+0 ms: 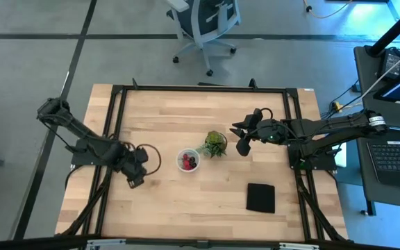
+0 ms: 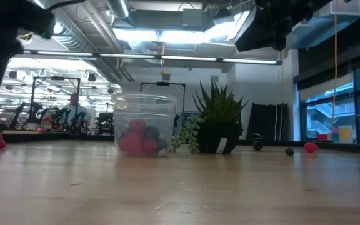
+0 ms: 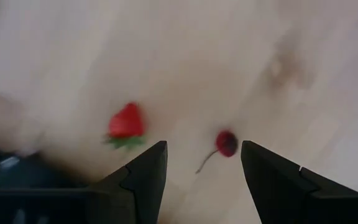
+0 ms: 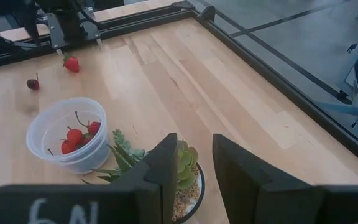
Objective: Pick and placing Produce into tupperware
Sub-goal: Put the red cherry into the transparent container
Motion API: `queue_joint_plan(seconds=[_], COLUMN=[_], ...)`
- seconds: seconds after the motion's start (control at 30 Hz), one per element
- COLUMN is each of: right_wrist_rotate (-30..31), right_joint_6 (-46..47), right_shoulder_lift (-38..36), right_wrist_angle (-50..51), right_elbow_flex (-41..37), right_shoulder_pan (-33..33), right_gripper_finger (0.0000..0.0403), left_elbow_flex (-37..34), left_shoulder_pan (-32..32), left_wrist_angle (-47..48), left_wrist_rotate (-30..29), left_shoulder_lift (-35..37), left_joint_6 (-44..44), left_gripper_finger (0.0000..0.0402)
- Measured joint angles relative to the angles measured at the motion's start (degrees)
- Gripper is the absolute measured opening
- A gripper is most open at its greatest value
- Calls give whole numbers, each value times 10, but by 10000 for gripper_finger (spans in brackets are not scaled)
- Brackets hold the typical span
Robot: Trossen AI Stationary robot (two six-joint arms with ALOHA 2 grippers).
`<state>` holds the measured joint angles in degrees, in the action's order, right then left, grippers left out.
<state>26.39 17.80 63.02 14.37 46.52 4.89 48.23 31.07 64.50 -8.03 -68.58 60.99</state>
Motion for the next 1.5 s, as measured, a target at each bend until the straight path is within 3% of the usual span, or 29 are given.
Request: queue_joint_plan(seconds=[0.27,0.93,1.5], right_wrist_rotate=[0,0,-10], right_joint_6=[1,1,-3], right_shoulder_lift=[0,23,38], right_wrist_angle=[0,-1,-30], right_elbow_flex=[0,0,0], right_shoulder_pan=[0,0,0], right_gripper_finger=[103,103,103], left_elbow_flex=[-74,-84,-141], left_shoulder_pan=[62,89,83], left_wrist_angle=[-152,-165,-234], left_wrist_rotate=[0,6,18], left_shoulder_lift=[-7,-119,-124], left_joint_6=[4,-1,12], left_gripper_finger=[197,197,197])
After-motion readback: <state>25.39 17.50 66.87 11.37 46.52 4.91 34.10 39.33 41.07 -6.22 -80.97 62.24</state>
